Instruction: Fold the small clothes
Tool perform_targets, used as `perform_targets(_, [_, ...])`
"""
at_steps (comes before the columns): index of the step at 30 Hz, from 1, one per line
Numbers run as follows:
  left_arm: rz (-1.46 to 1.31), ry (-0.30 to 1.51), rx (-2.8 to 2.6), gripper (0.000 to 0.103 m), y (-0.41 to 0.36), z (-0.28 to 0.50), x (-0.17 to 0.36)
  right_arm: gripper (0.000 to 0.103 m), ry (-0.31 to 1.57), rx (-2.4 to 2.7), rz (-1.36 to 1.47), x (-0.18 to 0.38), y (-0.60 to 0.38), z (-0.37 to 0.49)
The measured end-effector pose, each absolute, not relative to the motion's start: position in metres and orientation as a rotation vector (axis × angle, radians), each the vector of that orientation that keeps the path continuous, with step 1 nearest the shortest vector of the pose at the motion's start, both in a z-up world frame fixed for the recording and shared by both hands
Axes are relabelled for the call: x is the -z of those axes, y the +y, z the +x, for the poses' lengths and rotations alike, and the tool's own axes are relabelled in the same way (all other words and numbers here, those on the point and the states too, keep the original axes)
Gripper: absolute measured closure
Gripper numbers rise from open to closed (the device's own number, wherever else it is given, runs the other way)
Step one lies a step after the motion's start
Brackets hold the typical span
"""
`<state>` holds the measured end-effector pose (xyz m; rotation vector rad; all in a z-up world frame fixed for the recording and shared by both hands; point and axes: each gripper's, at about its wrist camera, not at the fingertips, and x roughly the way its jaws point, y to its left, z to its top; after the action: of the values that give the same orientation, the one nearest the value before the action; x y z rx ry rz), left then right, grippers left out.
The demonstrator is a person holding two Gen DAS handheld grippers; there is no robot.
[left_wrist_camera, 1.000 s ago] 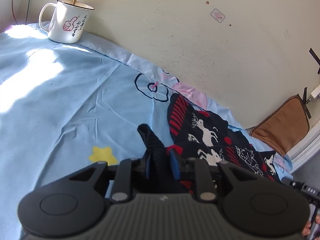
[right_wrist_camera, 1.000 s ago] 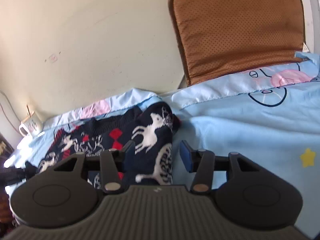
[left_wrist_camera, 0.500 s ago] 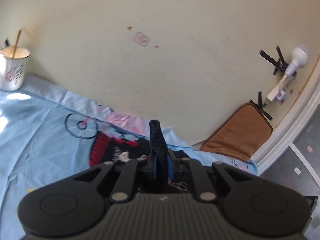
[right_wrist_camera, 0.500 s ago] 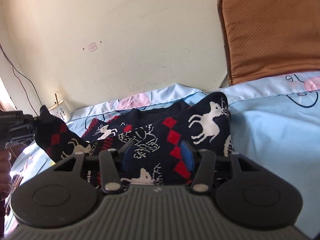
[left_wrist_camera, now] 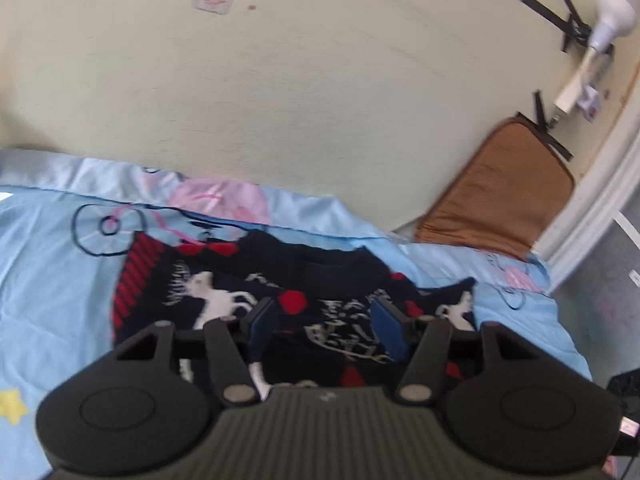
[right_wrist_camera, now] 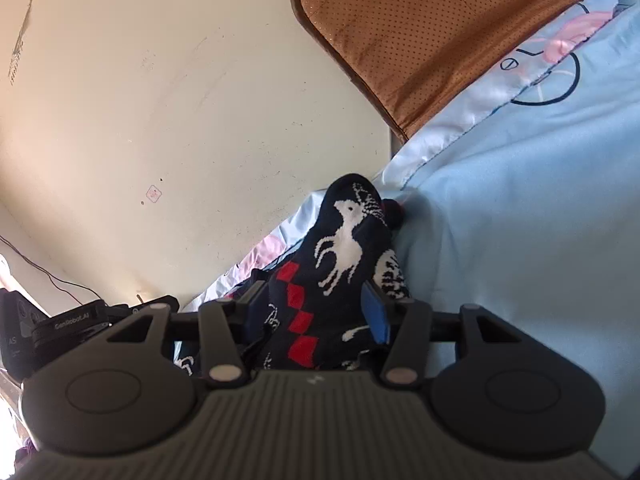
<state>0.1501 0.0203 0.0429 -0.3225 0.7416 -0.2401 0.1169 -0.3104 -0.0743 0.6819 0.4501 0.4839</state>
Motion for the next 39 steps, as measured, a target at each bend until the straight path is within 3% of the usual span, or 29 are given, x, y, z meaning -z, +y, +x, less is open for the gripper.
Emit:
perform_targets(5, [-0.325, 0.855, 0.255, 0.05, 0.023, 0.16, -0.014, 0.048, 0.44, -0.521, 0.622, 0.069, -0.302, 0.112])
perform_targets(9, [-0.267, 0.804, 0.251, 0.093, 0.013, 0.152, -0.009, 0.048, 0.44, -0.523, 0.624, 0.07, -0.303, 0.111])
perform_targets(12, [-0.184, 0.681, 0.22, 0.093, 0.011, 0.144, -0.024, 0.048, 0.39, -0.577, 0.64, 0.067, -0.305, 0.106])
perform_targets(16, [-0.103, 0.774, 0.185, 0.087, 0.004, 0.154, -0.002, 0.048, 0.479, -0.603, 0.551, 0.07, -0.287, 0.115])
perform_targets(20, [-0.113, 0.739, 0.125, 0.059, 0.014, 0.136, -0.008, 0.049, 0.517, -0.601, 0.603, 0.077, -0.293, 0.122])
perform_targets(29, [-0.203, 0.696, 0.075, 0.058, 0.071, 0.029, -0.024, 0.049, 0.537, -0.639, 0.79, 0.09, -0.313, 0.131])
perform_targets(39, [-0.029, 0.746, -0.034, 0.051, 0.046, -0.052, 0.003, 0.049, 0.545, -0.594, 0.746, 0.085, -0.311, 0.124])
